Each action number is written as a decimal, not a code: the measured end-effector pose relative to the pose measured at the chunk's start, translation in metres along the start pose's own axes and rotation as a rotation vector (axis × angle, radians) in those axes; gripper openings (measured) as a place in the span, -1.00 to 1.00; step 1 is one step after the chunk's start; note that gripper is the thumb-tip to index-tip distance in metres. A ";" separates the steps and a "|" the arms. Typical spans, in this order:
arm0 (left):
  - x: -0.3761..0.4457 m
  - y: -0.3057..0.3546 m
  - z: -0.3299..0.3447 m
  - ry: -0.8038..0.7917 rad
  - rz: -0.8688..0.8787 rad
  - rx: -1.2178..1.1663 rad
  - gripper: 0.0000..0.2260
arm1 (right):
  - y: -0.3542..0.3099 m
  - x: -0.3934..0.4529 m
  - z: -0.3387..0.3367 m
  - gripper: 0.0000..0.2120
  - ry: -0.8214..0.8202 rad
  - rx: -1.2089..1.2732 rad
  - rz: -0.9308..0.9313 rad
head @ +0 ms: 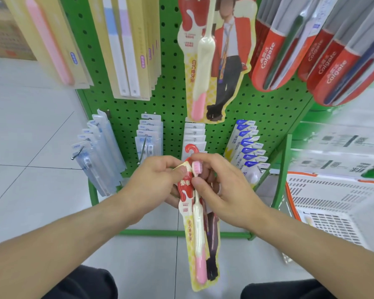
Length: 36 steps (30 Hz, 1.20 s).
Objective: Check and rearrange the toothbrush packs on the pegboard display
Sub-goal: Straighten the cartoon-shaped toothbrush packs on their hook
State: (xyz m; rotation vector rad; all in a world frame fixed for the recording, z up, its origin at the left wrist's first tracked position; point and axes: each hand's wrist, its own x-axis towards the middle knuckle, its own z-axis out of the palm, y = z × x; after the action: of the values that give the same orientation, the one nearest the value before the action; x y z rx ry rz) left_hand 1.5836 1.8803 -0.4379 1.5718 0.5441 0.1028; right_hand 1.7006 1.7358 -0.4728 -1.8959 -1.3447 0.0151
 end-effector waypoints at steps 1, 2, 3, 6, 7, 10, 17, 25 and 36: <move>0.000 0.000 -0.001 0.004 0.013 0.004 -0.83 | 0.000 0.000 -0.002 -0.65 -0.016 0.018 -0.010; 0.000 -0.001 -0.001 0.008 0.027 0.014 -0.83 | -0.001 0.001 -0.003 -0.66 -0.022 0.048 -0.007; 0.001 -0.001 -0.002 0.006 0.037 0.028 -0.83 | -0.002 0.001 -0.005 -0.69 -0.012 0.081 0.009; 0.002 -0.002 -0.001 -0.074 0.071 0.160 -0.85 | -0.006 0.001 -0.006 -0.75 0.061 0.110 0.100; 0.002 -0.003 -0.001 -0.114 0.077 0.211 -0.85 | -0.006 0.000 -0.005 -0.76 0.074 0.095 0.129; 0.003 -0.003 0.002 -0.179 0.069 0.249 -0.87 | -0.006 -0.002 -0.003 -0.75 0.092 0.076 0.167; 0.001 -0.003 0.006 -0.256 0.037 0.152 -0.84 | -0.004 -0.001 -0.010 -0.87 0.157 0.109 0.249; 0.002 -0.003 0.004 -0.100 0.029 0.018 -0.85 | -0.003 -0.004 -0.012 -0.79 0.051 0.200 0.173; 0.005 -0.006 0.006 0.004 0.021 -0.068 -0.83 | -0.012 -0.005 -0.013 -0.66 -0.002 0.090 0.342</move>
State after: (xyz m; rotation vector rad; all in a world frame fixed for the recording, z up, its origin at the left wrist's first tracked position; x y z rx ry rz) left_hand 1.5885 1.8769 -0.4453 1.5118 0.5223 0.1383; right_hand 1.6944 1.7256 -0.4586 -2.0260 -0.9900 0.2456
